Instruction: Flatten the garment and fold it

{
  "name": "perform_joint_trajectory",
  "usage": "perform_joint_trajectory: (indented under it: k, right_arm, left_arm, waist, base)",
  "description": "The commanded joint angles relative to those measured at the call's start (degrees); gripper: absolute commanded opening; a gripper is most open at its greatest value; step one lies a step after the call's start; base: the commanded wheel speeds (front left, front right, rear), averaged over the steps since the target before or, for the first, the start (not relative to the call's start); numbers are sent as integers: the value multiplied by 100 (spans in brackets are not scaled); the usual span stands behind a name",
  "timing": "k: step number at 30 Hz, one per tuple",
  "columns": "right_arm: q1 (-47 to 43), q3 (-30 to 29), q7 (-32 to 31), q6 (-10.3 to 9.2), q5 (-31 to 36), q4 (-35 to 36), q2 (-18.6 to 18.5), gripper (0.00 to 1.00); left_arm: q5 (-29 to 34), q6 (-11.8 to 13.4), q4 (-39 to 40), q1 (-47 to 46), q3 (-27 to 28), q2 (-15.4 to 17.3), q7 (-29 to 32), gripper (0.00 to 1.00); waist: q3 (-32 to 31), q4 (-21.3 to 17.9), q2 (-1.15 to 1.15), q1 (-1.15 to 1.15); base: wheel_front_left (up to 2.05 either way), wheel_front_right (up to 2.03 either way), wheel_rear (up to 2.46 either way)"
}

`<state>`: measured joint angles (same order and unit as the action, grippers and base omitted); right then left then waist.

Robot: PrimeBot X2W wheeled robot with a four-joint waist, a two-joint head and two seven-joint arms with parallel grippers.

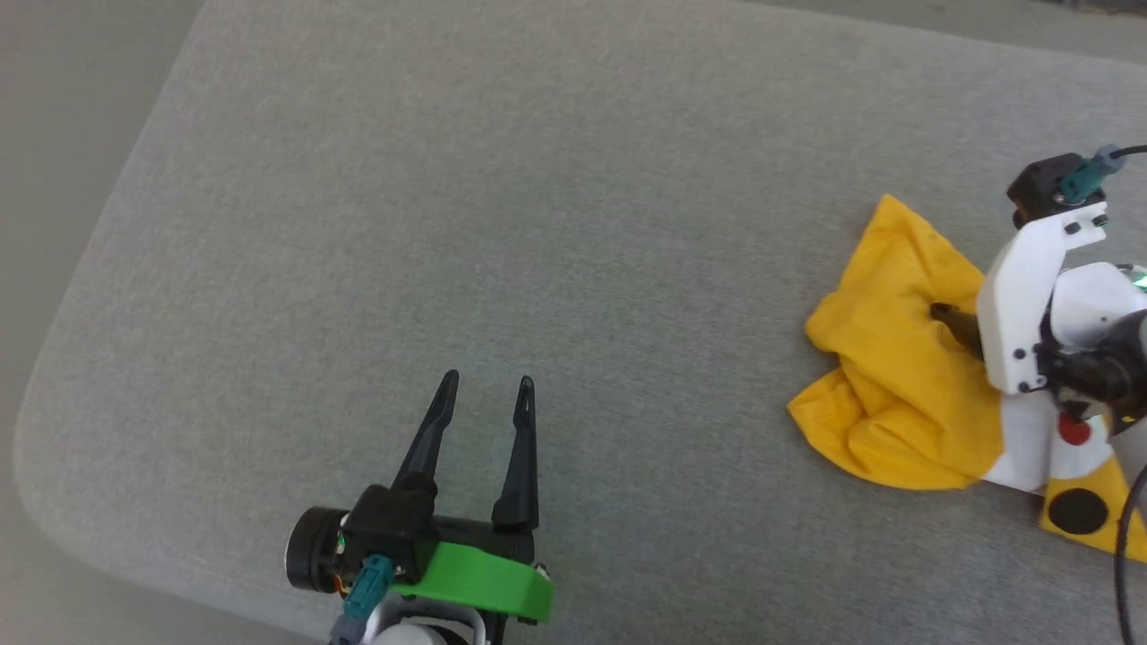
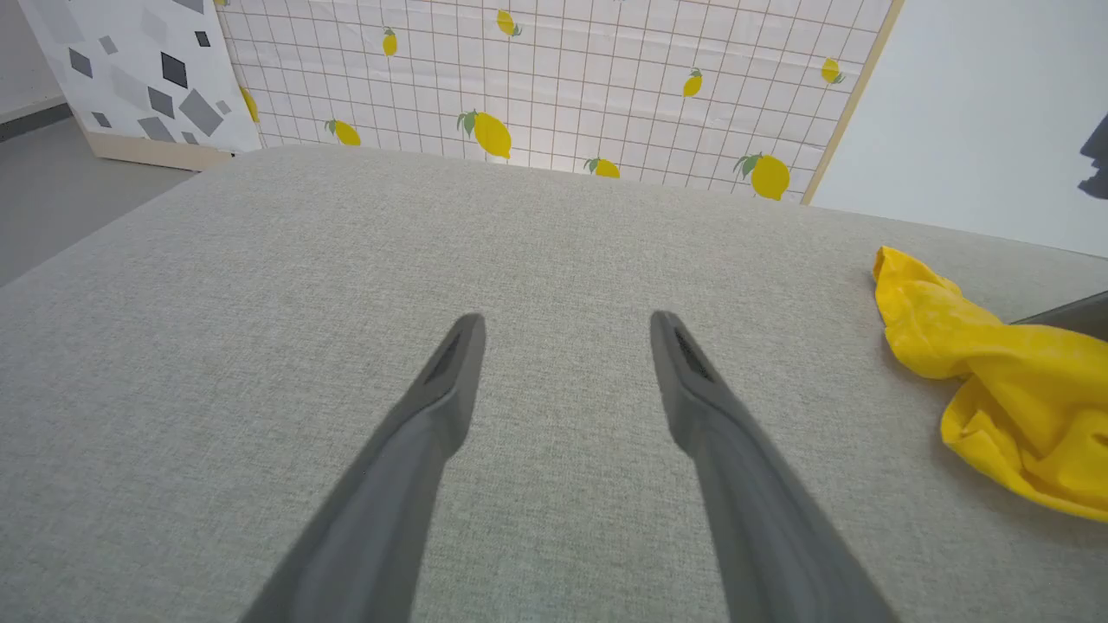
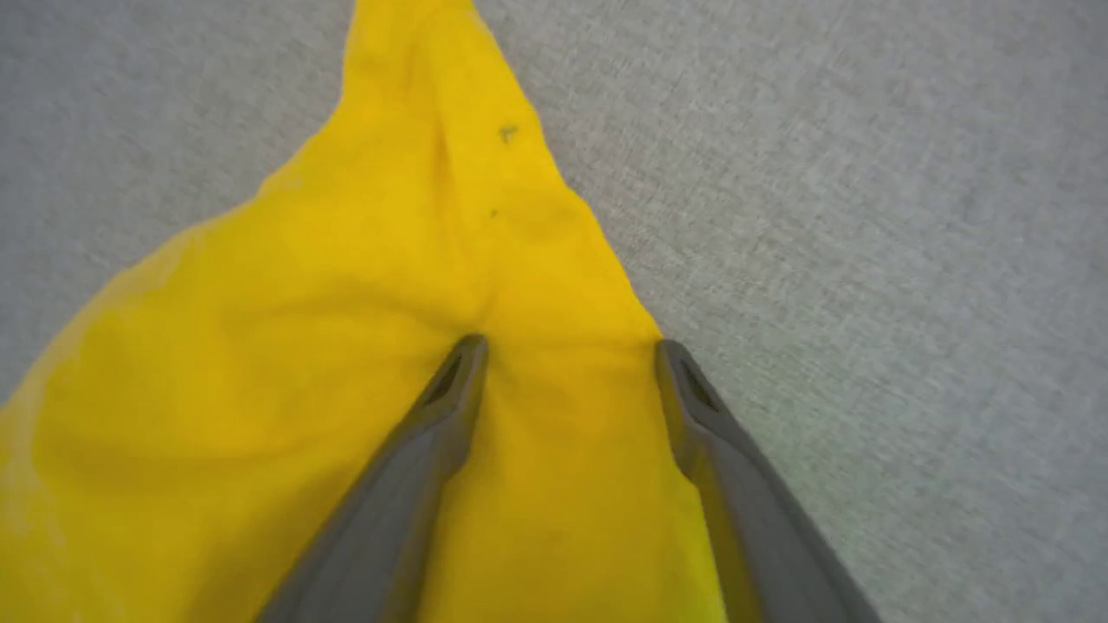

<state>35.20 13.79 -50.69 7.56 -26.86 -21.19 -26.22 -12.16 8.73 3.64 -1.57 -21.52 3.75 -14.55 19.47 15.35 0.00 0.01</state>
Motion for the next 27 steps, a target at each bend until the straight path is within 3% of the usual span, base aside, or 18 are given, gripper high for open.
perform_joint_trajectory:
  k: [1,2,3,5,11,19,27]
  right_arm:
    - [-60,107,-95,-8,-103,-82,-39,82]
    - [-88,193,-165,-8,-166,-112,-81,11]
    - [-107,243,-216,-8,-216,-123,-111,0]
    - [-116,329,-244,-8,-320,-89,-168,0]
    - [170,336,470,-8,-344,143,-198,0]
    - [1440,345,1346,-8,-108,315,-187,0]
    - [2338,123,2298,-8,761,-533,-42,0]
  left_arm:
    - [30,29,11,-100,-4,-24,-43,100]
    - [35,30,16,-104,0,-29,-43,100]
    - [39,31,17,-108,6,-32,-43,100]
    - [49,35,7,-111,25,-38,-43,100]
    - [65,-1,-54,-61,70,-48,-44,100]
    - [89,-84,-24,-2,51,-60,-44,100]
    - [71,-79,-52,-53,-96,-78,-44,100]
  waist:
    - [213,219,0,-1]
    - [217,224,0,-1]
    - [215,224,0,-1]
    - [177,210,0,-1]
    - [-105,132,0,-1]
    - [-84,204,0,-1]
    - [193,481,0,-1]
  base:
    - [0,0,0]
    - [0,0,0]
    - [0,0,0]
    - [0,0,0]
    - [0,0,0]
    - [0,0,0]
    - [0,0,0]
